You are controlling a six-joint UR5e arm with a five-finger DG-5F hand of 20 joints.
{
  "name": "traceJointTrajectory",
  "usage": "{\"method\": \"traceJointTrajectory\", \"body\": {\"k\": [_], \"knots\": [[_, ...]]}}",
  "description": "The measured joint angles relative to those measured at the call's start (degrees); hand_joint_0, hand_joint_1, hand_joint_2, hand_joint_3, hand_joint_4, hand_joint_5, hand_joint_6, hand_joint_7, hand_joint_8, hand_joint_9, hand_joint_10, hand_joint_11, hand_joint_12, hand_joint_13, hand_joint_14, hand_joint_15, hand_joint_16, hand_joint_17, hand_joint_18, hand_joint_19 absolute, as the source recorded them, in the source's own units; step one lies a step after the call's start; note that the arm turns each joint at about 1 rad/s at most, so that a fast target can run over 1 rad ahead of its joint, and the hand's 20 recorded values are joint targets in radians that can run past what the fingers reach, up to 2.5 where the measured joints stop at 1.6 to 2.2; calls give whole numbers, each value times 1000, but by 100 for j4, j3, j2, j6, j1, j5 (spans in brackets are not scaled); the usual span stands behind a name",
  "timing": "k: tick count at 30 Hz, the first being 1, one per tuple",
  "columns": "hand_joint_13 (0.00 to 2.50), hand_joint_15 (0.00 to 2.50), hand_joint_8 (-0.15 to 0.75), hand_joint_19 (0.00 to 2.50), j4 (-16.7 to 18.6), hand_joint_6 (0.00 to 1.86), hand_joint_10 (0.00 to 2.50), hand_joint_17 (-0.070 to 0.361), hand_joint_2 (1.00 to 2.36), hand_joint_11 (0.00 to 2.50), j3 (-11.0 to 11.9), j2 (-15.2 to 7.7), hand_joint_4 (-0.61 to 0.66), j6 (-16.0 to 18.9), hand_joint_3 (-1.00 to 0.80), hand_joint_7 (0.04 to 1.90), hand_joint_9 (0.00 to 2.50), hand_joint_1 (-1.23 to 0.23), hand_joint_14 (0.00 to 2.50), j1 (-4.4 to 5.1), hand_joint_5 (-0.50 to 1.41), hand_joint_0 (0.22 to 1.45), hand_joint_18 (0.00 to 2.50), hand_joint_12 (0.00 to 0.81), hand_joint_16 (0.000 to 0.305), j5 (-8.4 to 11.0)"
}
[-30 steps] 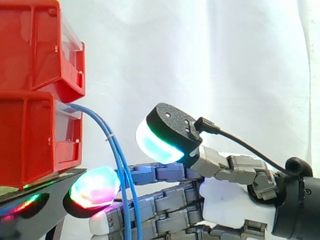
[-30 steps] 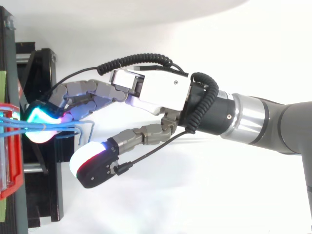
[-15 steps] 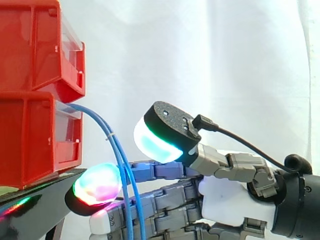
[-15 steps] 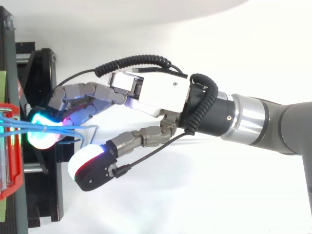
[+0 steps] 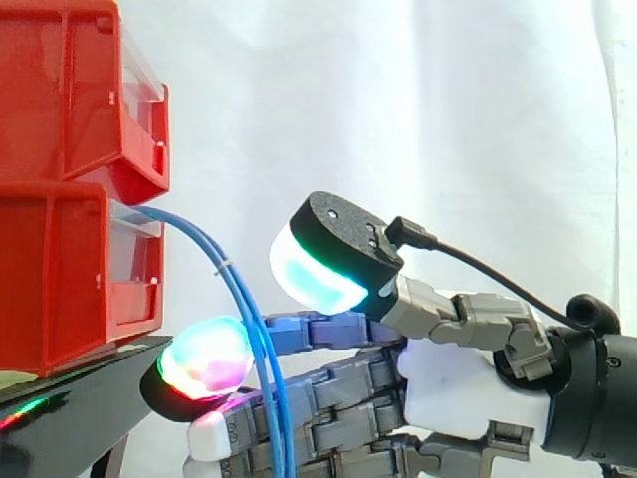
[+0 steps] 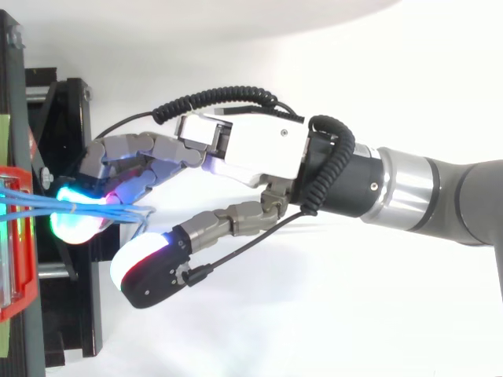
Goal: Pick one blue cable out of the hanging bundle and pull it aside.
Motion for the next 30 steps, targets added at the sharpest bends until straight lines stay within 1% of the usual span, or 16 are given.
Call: {"method": "traceJointTrajectory", "body": {"k": [4, 11, 15, 19, 24, 26, 27, 28, 30], "knots": [[679, 276, 243, 183, -81, 501, 7, 66, 1008, 196, 0, 37, 222, 1, -421, 1288, 750, -591, 12, -1, -48, 575, 391, 245, 29, -5], [684, 277, 245, 190, -133, 501, 7, 65, 1008, 207, 5, 69, 204, 2, -413, 1317, 764, -586, 11, 1, -43, 581, 396, 245, 29, -1], [691, 275, 247, 189, -175, 506, 7, 65, 1007, 206, 11, 129, 208, -7, -419, 1317, 779, -575, 11, 1, -44, 581, 397, 249, 29, -1], [697, 275, 251, 187, -303, 508, 7, 65, 1006, 215, 14, 191, 206, -10, -443, 1308, 791, -539, 11, 1, -43, 567, 399, 249, 29, -2], [705, 276, 253, 194, -504, 515, 7, 65, 1005, 221, 91, 209, 210, -1, -449, 1306, 807, -520, 11, -11, -42, 568, 406, 250, 29, -8], [707, 280, 253, 188, -550, 536, 7, 65, 1004, 215, 120, 211, 204, 1, -451, 1279, 809, -520, 12, -22, -43, 570, 407, 249, 29, -9], [708, 273, 254, 188, -567, 597, 9, 65, 1005, 226, 130, 212, 202, 1, -443, 1186, 814, -525, 11, -25, -51, 570, 408, 250, 29, -9], [711, 281, 255, 188, -584, 605, 8, 65, 1005, 233, 139, 213, 186, 1, -434, 1182, 815, -533, 12, -27, -53, 574, 411, 247, 29, -10], [715, 282, 254, 188, -632, 652, 8, 65, 1007, 235, 156, 215, 182, 1, -423, 1106, 819, -546, 11, -30, -60, 577, 412, 248, 29, -14]]}}
